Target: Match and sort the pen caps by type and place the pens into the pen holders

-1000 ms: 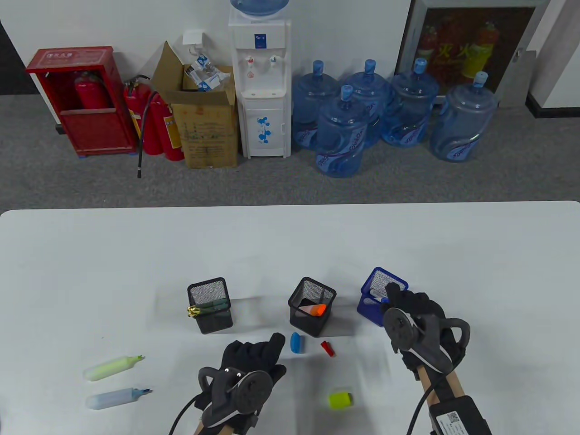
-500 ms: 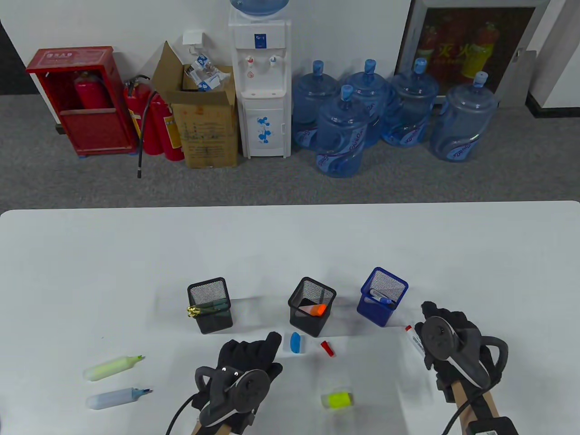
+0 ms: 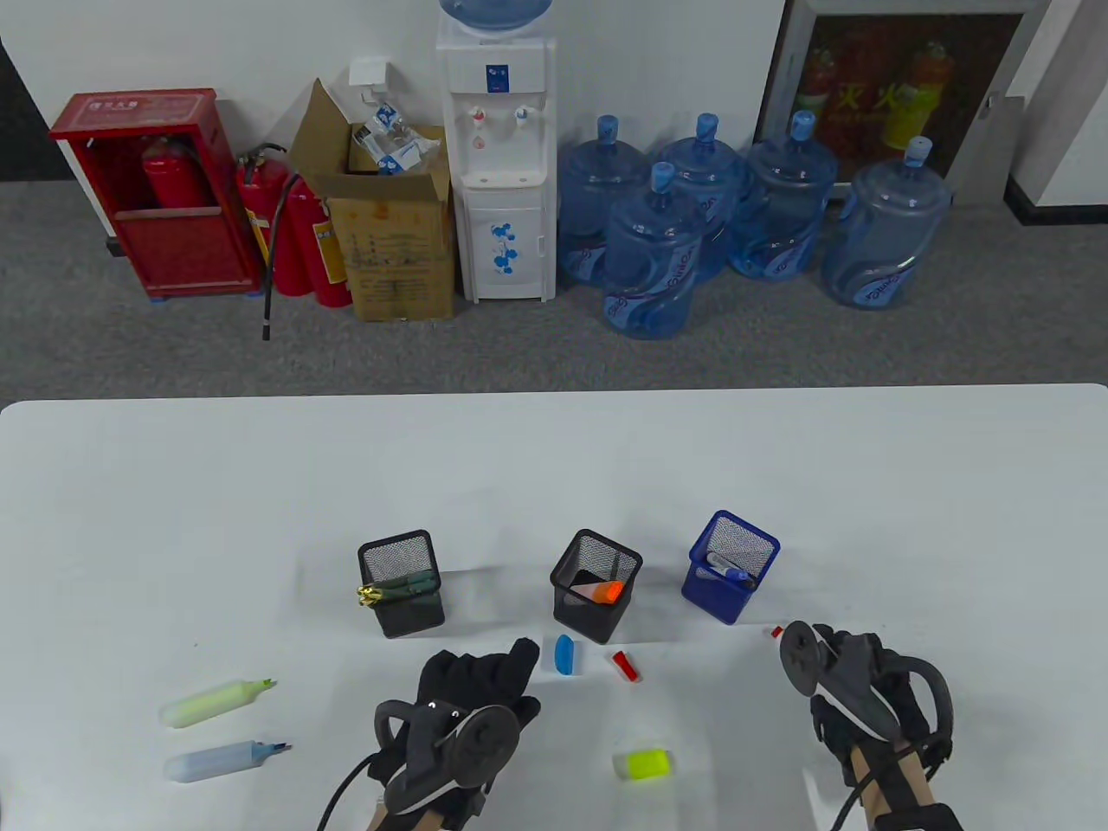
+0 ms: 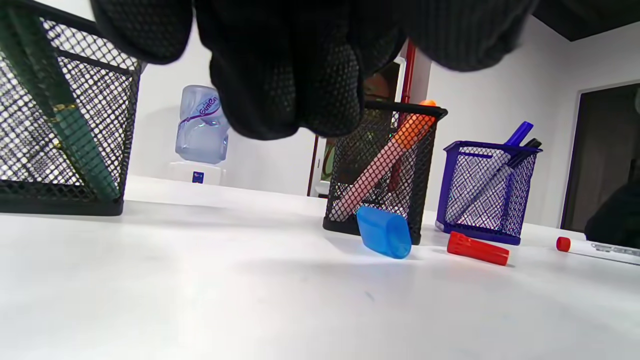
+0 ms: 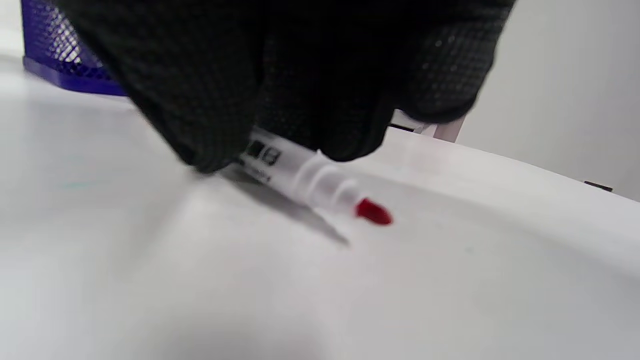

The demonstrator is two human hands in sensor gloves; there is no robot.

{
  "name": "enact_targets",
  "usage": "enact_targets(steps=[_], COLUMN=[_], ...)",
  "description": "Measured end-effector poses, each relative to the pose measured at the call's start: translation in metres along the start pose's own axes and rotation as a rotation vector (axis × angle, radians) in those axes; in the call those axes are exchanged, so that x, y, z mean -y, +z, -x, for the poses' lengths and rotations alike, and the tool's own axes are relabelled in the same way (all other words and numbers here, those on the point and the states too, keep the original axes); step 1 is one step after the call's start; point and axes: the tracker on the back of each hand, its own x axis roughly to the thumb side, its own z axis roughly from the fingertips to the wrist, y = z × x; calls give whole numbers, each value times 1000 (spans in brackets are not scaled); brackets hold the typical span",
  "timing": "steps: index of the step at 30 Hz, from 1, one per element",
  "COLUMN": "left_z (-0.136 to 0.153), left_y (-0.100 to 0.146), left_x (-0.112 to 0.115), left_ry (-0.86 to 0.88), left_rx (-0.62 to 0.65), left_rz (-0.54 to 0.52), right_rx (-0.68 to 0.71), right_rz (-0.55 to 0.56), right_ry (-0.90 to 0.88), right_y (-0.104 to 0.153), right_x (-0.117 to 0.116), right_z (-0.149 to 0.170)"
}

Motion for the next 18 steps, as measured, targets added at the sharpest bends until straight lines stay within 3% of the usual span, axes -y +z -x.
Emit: enact_targets(steps=[4, 7, 15, 18], left_z=[-1, -1, -3, -2], left_y=[0, -1, -1, -1], left_x=[0, 0, -1, -2], left_ry=[1, 2, 4, 8], left_rx=[-1, 3, 3, -3], left_rz=[2, -1, -21, -31], right_rx=[72, 173, 461, 529], right_rz=[-73, -56, 197, 272], right_ry=[14, 32, -81, -110], right_y=[6, 16, 54, 65], right_x=[14, 30, 95, 109], right_z=[-10, -24, -117, -153])
